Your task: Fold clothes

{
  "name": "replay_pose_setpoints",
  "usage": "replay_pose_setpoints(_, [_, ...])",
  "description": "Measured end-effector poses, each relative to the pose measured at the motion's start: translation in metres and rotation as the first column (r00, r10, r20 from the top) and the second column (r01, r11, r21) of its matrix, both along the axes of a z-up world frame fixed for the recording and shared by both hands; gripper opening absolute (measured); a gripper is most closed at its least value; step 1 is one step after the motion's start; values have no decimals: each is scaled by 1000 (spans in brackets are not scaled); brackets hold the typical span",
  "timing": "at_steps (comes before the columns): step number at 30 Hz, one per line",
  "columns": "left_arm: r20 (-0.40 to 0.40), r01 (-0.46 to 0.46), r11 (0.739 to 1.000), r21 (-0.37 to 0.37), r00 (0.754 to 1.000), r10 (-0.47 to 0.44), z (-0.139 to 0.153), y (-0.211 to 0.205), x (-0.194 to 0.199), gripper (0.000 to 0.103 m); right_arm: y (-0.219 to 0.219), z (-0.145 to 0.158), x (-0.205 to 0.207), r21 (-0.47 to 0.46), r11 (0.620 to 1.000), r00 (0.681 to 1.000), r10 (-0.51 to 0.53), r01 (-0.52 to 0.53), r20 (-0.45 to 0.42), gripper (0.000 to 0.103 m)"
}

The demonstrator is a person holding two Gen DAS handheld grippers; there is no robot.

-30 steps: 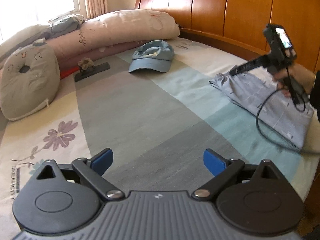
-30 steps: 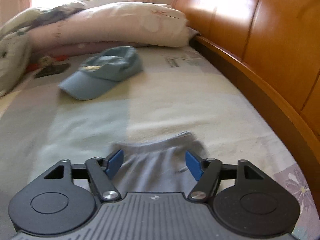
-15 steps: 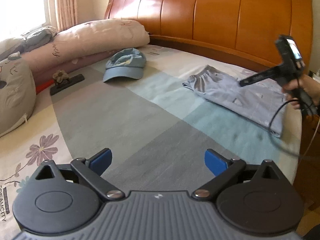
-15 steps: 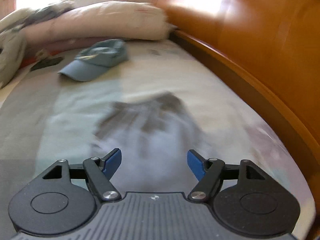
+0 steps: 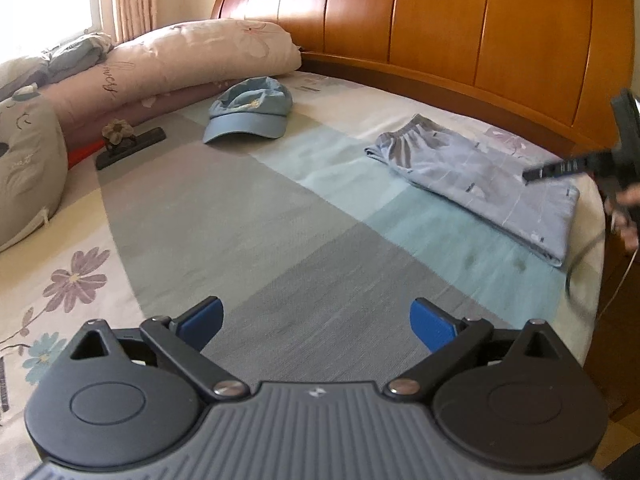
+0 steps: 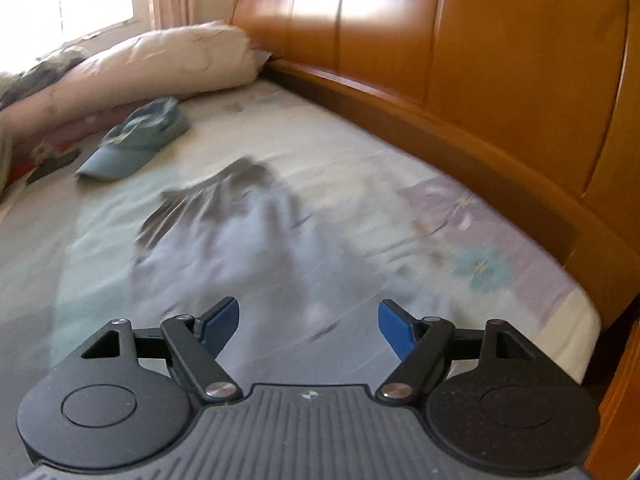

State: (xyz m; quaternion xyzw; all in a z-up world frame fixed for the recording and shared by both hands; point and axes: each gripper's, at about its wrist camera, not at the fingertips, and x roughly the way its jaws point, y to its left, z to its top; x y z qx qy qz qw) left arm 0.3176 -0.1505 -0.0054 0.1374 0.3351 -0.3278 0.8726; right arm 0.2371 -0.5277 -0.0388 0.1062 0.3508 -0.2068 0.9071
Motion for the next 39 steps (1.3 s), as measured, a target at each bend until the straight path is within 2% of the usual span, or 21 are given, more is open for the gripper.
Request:
replay_pose_setpoints(4, [-25, 24, 1000, 14, 999, -23, -3, -14, -1, 100, 22, -21, -9, 79, 997, 997, 10, -4, -78, 83])
replay_pose_setpoints(7, [-37, 55, 998, 16, 998, -55, -4, -22, -4, 100, 32, -23, -13, 89, 996, 995, -2, 11, -101, 88])
replay_pose_setpoints(12, [-29, 82, 996, 16, 996, -82, 1, -32, -7, 100, 40, -5, -22, 155, 987, 998, -22, 32, -64, 89])
replay_pose_setpoints(19, [-9, 86, 996, 7, 996, -86, 10, -37, -11, 100, 52, 10, -17, 169, 985, 999, 22, -17, -29, 92])
replay_pose_setpoints(22, [-10, 79, 997, 8, 997, -79, 10, -37, -12, 100, 54, 8, -13, 183, 983, 999, 36, -30, -33, 94])
replay_pose_setpoints(30, [-22, 42, 999, 10, 999, -42, 9, -31, -11, 100, 56, -12, -13, 315, 949, 996, 53, -30, -67, 98])
replay_pose_setpoints(35, [-33, 26, 1000, -1, 999, -26, 10, -30, -8, 100, 57, -4, -18, 298, 954, 998, 52, -37, -41, 100])
replay_pose_setpoints(39, [-31, 32, 999, -4, 999, -32, 11, -35, -7, 100, 54, -5, -18, 290, 957, 998, 33, -17, -52, 102])
